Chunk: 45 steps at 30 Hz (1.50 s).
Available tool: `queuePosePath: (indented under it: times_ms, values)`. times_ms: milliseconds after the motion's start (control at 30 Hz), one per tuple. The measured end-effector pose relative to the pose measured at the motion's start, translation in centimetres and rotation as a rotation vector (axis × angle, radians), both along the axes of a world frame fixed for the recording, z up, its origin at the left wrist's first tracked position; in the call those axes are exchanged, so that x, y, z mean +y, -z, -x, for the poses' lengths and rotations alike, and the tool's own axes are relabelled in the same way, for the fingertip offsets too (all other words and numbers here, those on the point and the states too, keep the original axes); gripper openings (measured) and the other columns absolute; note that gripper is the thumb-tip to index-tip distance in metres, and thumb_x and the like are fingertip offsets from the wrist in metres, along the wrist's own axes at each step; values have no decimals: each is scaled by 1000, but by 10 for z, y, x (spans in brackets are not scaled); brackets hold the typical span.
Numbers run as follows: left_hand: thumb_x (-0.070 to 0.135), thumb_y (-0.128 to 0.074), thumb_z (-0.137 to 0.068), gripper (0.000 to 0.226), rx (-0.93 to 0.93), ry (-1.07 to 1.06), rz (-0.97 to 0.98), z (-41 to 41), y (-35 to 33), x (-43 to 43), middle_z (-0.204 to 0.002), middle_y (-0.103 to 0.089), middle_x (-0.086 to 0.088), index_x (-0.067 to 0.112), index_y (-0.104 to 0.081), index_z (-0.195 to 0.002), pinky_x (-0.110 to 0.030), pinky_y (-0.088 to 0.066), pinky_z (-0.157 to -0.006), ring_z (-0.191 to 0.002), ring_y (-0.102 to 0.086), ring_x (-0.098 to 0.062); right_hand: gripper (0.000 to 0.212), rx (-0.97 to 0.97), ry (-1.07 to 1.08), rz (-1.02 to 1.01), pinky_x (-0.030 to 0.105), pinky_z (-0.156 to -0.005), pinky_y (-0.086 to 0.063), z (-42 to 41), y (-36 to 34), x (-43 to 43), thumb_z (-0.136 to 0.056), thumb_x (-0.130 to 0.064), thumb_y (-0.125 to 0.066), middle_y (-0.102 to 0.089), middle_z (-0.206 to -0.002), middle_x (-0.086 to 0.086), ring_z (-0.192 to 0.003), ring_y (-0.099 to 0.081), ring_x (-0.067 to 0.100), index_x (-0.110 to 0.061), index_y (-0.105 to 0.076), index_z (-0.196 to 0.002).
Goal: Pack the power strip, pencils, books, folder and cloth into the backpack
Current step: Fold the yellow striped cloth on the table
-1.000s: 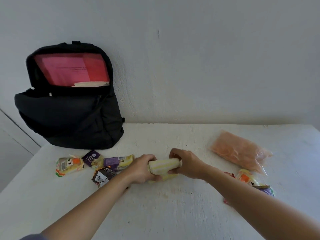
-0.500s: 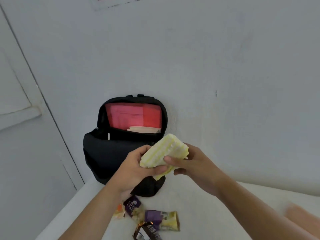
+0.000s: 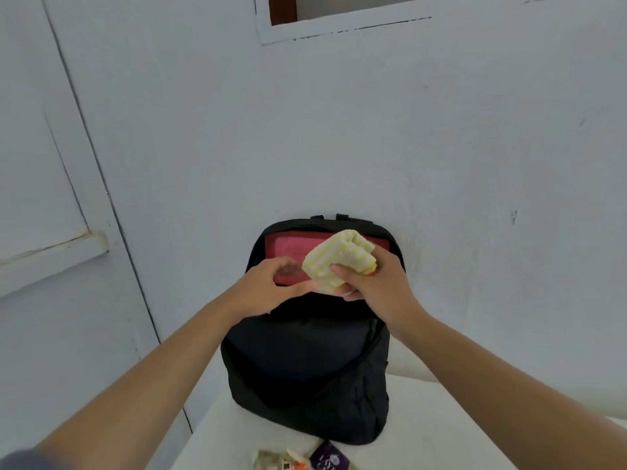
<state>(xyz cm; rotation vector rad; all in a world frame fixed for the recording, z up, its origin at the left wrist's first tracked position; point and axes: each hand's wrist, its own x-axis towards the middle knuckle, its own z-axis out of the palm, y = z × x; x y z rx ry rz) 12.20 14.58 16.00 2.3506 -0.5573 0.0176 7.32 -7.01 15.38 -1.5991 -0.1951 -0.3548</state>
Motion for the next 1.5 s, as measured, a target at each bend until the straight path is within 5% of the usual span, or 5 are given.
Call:
queuePosePath:
  times_ms: [333,633,1100,1367,1500]
  values:
    - [30,-49,-100,26,-223,-92,-573,-83,27,8,-69,-56,5,21,-56,-76,-36,-52,-74,-76,-64,-25,31,-7,168,287,39,-66,-63,-95,14,44,-78,-22,-85,-75,-85,1,-67,-74,18,-22,-71,-105]
    - [37,-73,-83,34,-51,7,-863,-94,13,4,-100,-68,-1,19,-69,-112,-35,-57,-78,-91,-66,-21,29,17,247,440,31,-75,-60,-120,40,41,-76,-32,-86,-74,-82,-8,-71,-72,10,-25,-73,-100]
    - [48,-67,-91,22,-584,-104,-687,-82,26,27,-101,-69,5,33,-74,-105,-32,-49,-74,-94,-65,-19,22,53,146,529,11,-55,-47,-126,34,59,-76,-17,-84,-71,-81,-2,-67,-64,5,-16,-72,-95]
    - [42,-73,-88,23,-636,-9,-529,-79,21,25,-101,-72,9,38,-75,-111,-30,-48,-74,-96,-65,-16,39,33,-47,795,33,-74,-48,-132,38,55,-96,-38,-62,-63,-103,4,-91,-61,21,-16,-45,-124]
    - [41,-81,-80,24,-679,-8,-414,-82,31,24,-98,-68,10,36,-78,-103,-31,-49,-71,-92,-58,-15,26,-237,13,720,16,-78,-44,-132,41,41,-88,-22,-76,-72,-102,-5,-90,-61,9,-18,-72,-113]
